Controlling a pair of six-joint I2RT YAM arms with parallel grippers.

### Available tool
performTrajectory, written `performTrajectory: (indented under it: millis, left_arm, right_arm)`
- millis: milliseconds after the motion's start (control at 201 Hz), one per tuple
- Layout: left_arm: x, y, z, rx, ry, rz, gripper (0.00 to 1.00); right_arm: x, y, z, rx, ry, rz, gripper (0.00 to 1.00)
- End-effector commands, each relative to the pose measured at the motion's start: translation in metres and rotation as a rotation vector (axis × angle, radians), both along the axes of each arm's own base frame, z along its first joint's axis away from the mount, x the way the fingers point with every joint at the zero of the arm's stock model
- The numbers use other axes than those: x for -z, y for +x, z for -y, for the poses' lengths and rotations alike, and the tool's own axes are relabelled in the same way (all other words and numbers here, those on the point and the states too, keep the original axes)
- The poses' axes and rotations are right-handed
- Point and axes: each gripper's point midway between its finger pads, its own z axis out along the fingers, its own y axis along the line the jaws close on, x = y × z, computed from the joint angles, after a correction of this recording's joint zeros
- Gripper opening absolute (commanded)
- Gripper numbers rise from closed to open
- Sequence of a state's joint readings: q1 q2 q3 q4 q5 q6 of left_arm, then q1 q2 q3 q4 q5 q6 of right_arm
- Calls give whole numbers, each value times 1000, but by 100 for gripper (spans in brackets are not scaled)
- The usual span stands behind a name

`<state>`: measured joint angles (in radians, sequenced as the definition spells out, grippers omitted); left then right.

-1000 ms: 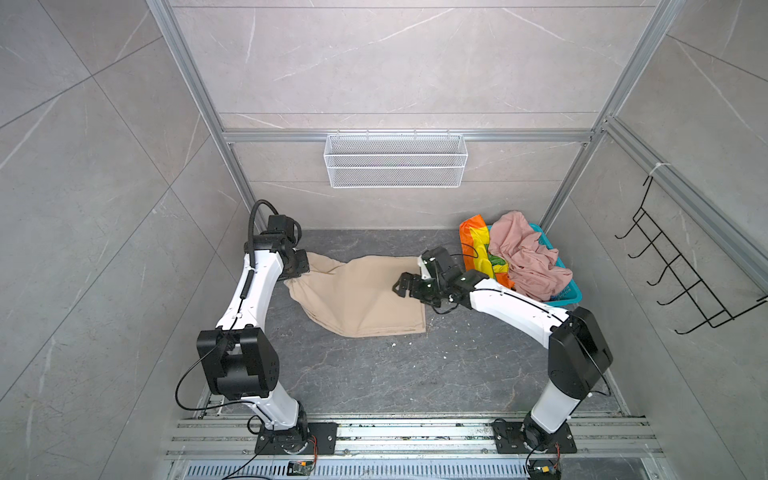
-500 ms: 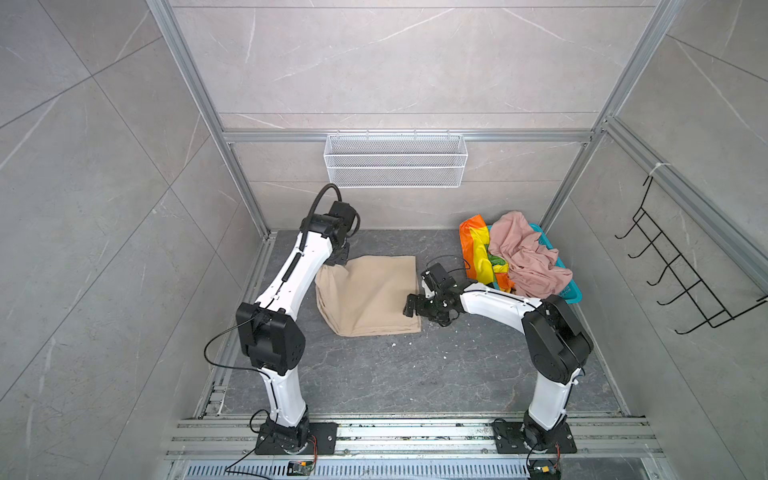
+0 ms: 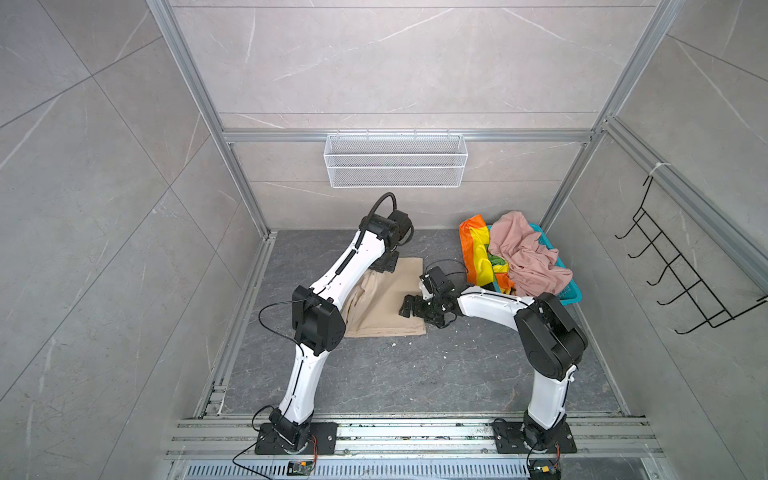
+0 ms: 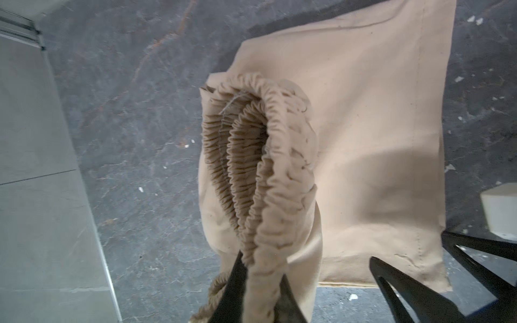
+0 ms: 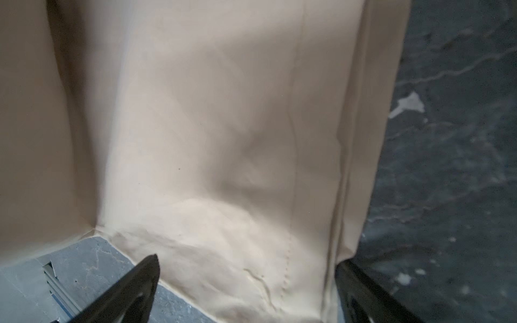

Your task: Fold and stack the shorts

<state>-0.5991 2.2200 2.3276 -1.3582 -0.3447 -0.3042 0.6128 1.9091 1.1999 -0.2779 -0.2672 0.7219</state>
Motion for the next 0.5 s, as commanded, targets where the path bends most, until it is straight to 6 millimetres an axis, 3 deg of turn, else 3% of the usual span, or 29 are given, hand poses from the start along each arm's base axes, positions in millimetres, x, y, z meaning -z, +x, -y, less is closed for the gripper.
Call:
performTrajectory:
  millis: [0, 85, 149, 209, 274, 334, 399, 443, 493]
  left_arm:
    - [5, -5, 20, -34, -146, -50, 12]
    - [1, -3, 36, -32, -247, -37, 16]
    - [-22, 1, 47, -15, -345, 34, 21]
    - [-51, 1, 56, 15, -448, 104, 32]
    - [-88, 0, 62, 51, -548, 188, 52]
    - [-119, -5, 57, 66, -609, 255, 70]
    - [-140, -10, 43, 47, -668, 309, 84]
    - [-145, -12, 28, 17, -729, 325, 98]
    - [-143, -14, 10, -36, -824, 325, 99]
  right_arm:
    - [20, -17, 6, 9, -6, -65, 100]
    - [16, -19, 5, 9, 13, -58, 99]
    - [13, -20, 5, 10, 26, -55, 99]
    - [9, -22, 5, 9, 35, -50, 99]
    - [2, -24, 7, 9, 41, -43, 99]
    - [-8, -25, 11, 10, 45, -27, 99]
    - [-21, -25, 18, 17, 48, -7, 99]
    - [-29, -25, 23, 25, 46, 9, 99]
    - [-38, -24, 32, 38, 37, 25, 99]
